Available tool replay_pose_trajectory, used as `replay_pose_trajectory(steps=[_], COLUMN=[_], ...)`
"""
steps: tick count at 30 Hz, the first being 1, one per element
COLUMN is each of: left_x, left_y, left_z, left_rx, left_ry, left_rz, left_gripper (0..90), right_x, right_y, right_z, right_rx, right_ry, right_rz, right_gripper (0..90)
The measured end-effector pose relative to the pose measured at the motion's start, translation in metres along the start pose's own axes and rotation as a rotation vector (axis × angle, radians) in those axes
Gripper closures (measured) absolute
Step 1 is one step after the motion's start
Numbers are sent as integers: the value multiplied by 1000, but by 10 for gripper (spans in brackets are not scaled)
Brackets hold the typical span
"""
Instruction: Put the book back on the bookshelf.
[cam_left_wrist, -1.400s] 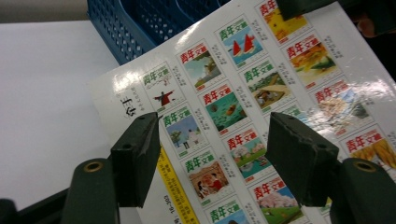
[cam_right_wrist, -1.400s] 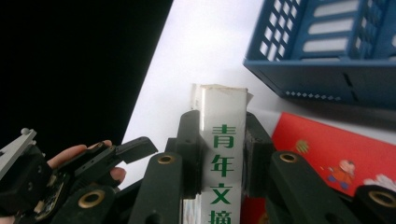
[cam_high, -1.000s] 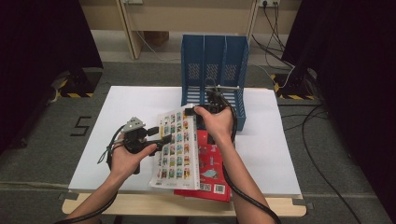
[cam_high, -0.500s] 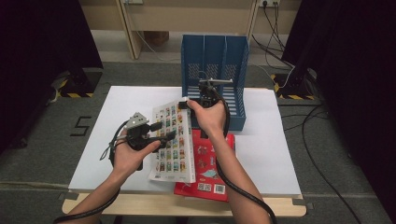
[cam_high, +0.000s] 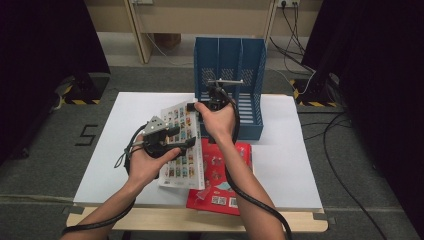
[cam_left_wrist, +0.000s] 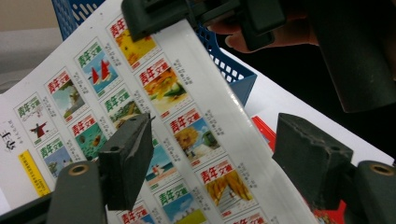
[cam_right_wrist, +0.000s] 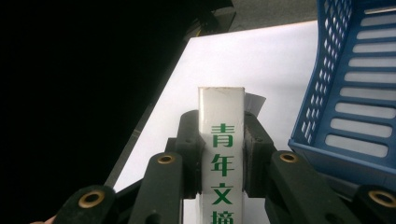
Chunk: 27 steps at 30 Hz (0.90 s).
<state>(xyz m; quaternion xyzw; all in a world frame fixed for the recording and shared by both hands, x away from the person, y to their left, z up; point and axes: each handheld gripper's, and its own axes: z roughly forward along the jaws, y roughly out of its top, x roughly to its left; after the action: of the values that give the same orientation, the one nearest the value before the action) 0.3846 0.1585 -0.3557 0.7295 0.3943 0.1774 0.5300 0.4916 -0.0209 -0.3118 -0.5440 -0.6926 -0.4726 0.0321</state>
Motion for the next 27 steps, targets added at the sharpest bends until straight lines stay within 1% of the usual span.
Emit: replay_pose_trajectory(steps=[2, 4, 9, 16, 19, 22, 26, 27], left_x=[0, -1, -2, -3, -1, 0, 2, 2], left_y=[1, 1, 2, 3, 1, 1, 2, 2], left_z=[1, 5, 9, 12, 18, 19, 17, 16], left_rx=[0, 6, 10, 22, 35, 35, 26, 24], left_ry=[6, 27, 46, 57, 56, 59, 72, 78], left_rz=[8, 24, 34, 40, 30, 28, 37, 42], left_gripper=[277, 274, 272, 268, 261, 253, 265, 269], right_x=[1, 4, 7, 12, 16, 19, 22, 25], right_y=[1, 2, 2, 3, 3, 3, 4, 5], right_z=[1, 1, 2, 4, 4, 5, 5, 4], right_rx=[-4, -7, -13, -20, -27, -29, -41, -49], right_ry=[-2, -7, -12, -20, -19, -23, -23, -23], right_rz=[-7, -9, -17, -28, -36, -45, -54, -62], right_gripper=[739, 739, 739, 739, 739, 738, 737, 737])
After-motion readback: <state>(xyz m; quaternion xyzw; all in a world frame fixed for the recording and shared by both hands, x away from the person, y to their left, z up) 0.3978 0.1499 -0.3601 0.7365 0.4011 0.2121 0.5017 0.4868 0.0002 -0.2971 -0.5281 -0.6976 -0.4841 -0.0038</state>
